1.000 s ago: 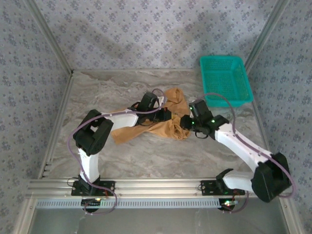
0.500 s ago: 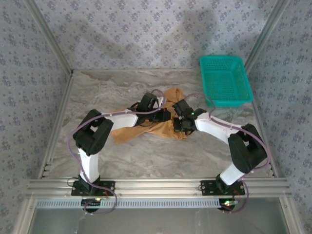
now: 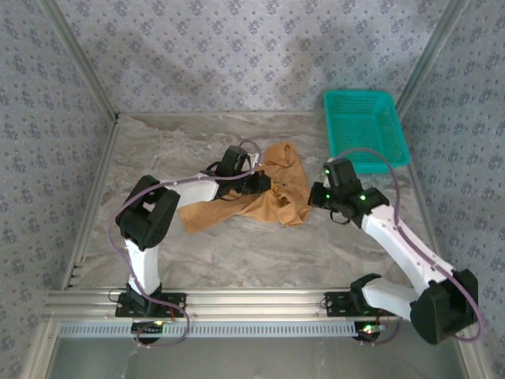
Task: Fold the inside-out t-shirt
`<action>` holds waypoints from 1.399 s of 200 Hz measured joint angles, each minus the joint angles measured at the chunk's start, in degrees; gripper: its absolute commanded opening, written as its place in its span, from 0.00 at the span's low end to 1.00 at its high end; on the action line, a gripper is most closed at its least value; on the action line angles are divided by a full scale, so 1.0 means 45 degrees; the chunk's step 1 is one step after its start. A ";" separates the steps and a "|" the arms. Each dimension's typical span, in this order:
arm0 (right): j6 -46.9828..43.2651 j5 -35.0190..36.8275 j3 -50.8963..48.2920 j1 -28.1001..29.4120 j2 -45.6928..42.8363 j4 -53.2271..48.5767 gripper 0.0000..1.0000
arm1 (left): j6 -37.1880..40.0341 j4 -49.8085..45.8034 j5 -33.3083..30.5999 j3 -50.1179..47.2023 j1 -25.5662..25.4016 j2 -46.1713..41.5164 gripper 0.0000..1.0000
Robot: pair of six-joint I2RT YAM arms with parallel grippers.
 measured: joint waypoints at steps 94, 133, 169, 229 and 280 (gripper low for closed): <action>0.0510 -0.0316 -0.0539 0.1234 0.1792 0.0952 0.54 | -0.0044 -0.0136 -0.0486 -0.0005 -0.0554 0.0005 0.00; 0.0636 0.0083 0.1219 0.2268 0.3847 0.1273 0.54 | -0.0044 -0.0248 -0.0525 -0.0005 -0.0583 0.0000 0.00; 0.1025 0.0262 0.1957 0.2152 0.6164 0.1282 0.00 | -0.0044 -0.0408 -0.0597 -0.0005 -0.0403 -0.0073 0.00; 0.1069 0.0136 -0.0253 0.0301 0.2531 0.1010 0.00 | -0.0199 -0.0534 -0.0816 -0.0534 0.0461 -0.1093 0.00; 0.1889 -0.0374 -0.2958 0.0753 0.2050 0.1938 0.00 | -0.0695 0.0029 -0.0447 -0.0923 -0.0306 -0.0806 0.00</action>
